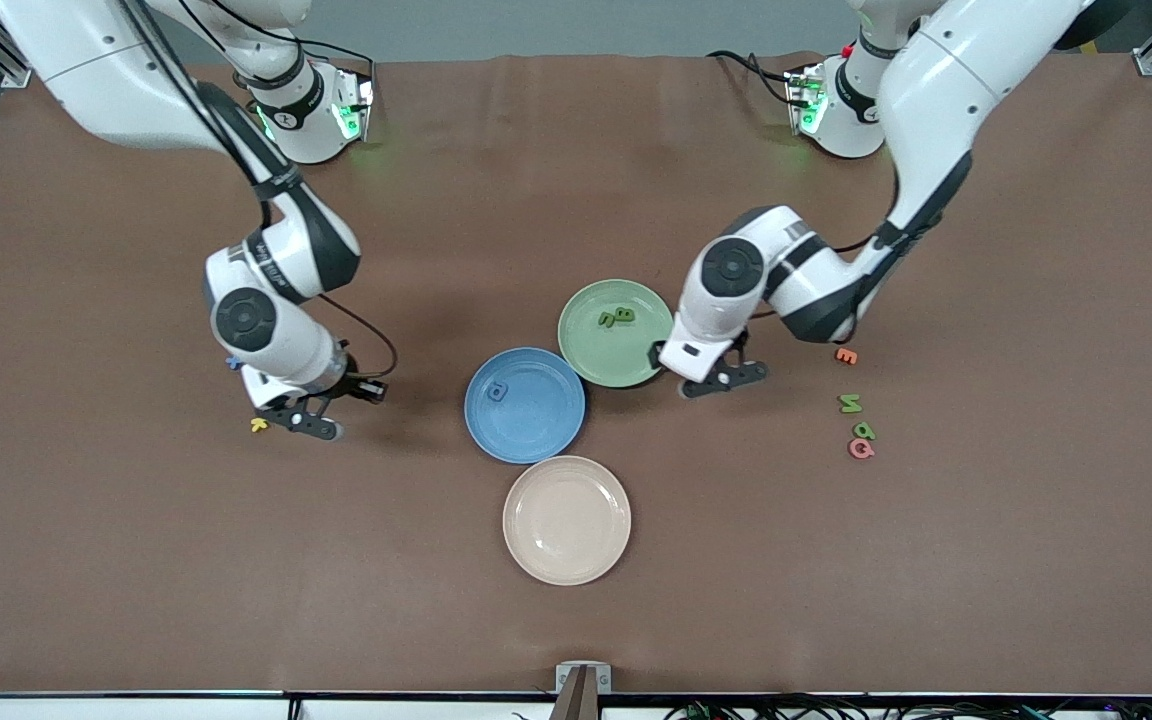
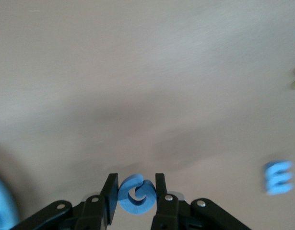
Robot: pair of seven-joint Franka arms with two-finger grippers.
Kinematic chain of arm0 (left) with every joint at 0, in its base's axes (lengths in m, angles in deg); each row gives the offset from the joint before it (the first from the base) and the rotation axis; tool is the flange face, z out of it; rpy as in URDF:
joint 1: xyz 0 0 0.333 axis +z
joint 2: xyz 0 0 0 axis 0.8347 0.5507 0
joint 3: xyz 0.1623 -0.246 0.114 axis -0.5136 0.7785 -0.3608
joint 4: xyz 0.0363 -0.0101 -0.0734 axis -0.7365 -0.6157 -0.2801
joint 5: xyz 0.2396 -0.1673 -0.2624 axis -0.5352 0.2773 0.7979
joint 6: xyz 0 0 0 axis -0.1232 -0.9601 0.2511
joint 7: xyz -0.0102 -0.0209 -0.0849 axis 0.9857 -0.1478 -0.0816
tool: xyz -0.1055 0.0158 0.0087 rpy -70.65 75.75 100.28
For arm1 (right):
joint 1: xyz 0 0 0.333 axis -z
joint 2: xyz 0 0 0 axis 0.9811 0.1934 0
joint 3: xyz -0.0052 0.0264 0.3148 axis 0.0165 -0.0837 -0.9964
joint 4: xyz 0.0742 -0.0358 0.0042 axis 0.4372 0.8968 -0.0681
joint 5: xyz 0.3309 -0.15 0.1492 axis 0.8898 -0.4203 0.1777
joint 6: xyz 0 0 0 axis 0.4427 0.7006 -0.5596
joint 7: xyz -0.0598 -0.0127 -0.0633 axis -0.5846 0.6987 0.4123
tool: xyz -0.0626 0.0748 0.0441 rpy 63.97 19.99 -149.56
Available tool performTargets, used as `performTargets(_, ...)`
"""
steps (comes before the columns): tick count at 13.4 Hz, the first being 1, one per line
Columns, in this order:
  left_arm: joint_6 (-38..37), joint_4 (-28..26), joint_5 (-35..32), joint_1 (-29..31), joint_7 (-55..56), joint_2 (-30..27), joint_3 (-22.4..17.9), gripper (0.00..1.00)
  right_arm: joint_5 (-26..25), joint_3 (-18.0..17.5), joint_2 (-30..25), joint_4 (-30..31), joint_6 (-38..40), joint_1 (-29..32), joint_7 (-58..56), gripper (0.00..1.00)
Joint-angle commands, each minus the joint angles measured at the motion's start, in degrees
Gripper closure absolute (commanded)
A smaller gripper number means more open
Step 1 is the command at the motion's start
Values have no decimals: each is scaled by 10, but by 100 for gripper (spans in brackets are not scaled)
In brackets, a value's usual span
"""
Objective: Sort letters by color into matching plates
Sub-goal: 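Release the blue G onto the blue plate while the left gripper grasps the green N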
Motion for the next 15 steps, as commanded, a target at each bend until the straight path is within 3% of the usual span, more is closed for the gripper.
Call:
performTargets(1,-10,-43,-6,58,-62,-40,4,2,-2,2,12,-37,11,-53,97,99)
performTargets(6,-10,-77,-10,165,-172,-55,6,2,-3,4,75,-121,10,-138,245,99)
performTargets(8,-9,-90,-40,206,-202,-55,6,2,-9,7,100,-154,10,-168,289,99)
performTargets(13,31,-105,-63,248,-230,-41,8,2,-9,64,149,-214,8,-256,343,98)
performTargets(15,53,-105,-71,249,-230,-31,7,3,-9,81,161,-226,6,-277,351,88)
